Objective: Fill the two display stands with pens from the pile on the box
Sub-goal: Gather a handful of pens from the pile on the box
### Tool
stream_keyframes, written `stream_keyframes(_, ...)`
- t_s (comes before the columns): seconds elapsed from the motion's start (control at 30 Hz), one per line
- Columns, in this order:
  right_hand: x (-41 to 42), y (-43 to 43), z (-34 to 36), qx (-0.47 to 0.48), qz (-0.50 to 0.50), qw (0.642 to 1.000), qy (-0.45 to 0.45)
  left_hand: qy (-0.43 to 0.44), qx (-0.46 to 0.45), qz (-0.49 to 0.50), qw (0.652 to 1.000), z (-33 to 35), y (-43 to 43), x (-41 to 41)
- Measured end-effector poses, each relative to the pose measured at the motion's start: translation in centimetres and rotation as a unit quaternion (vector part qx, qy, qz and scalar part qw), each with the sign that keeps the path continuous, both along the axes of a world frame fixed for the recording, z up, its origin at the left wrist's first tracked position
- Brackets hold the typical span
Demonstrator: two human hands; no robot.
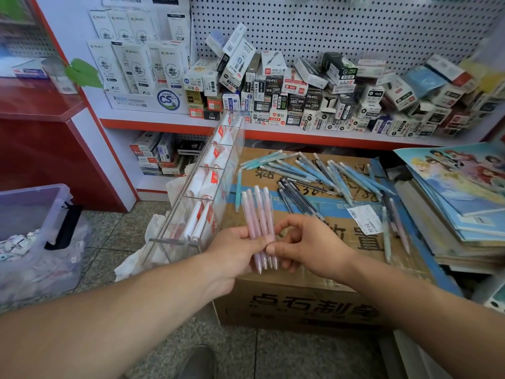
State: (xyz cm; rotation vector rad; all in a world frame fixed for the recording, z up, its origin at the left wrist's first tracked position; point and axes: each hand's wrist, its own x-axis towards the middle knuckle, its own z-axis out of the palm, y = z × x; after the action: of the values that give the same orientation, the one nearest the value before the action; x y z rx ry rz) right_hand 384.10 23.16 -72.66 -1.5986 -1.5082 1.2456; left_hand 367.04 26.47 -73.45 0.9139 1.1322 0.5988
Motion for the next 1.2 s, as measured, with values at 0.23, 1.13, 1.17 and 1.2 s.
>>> stream_keyframes(0.23, 0.6, 0.6, -0.6, -0.007, 0.029, 1.000, -0.003, -0.005, -0.025, -0.008, 1.000, 0.4, 0.1, -0.3)
stream_keyframes(1.13, -3.3, 12.2, -3.7, 0.116, 0.112, 0.923, -0.350, 0.088, 0.008, -0.040, 0.995, -1.7, -3.6, -4.5)
stream_keyframes(1.17, -3.2, 12.1, -3.7, 0.121, 0.081, 0.930, -0.338, 0.086, 0.009, -0.042, 0.995, -1.7, -3.5, -4.3)
stream_keyframes(1.2, -3.0, 11.9, -3.7, 0.121, 0.049, 0.935, -0.331, 0.080, 0.009, -0.043, 0.996, -1.7, -3.4, -4.2)
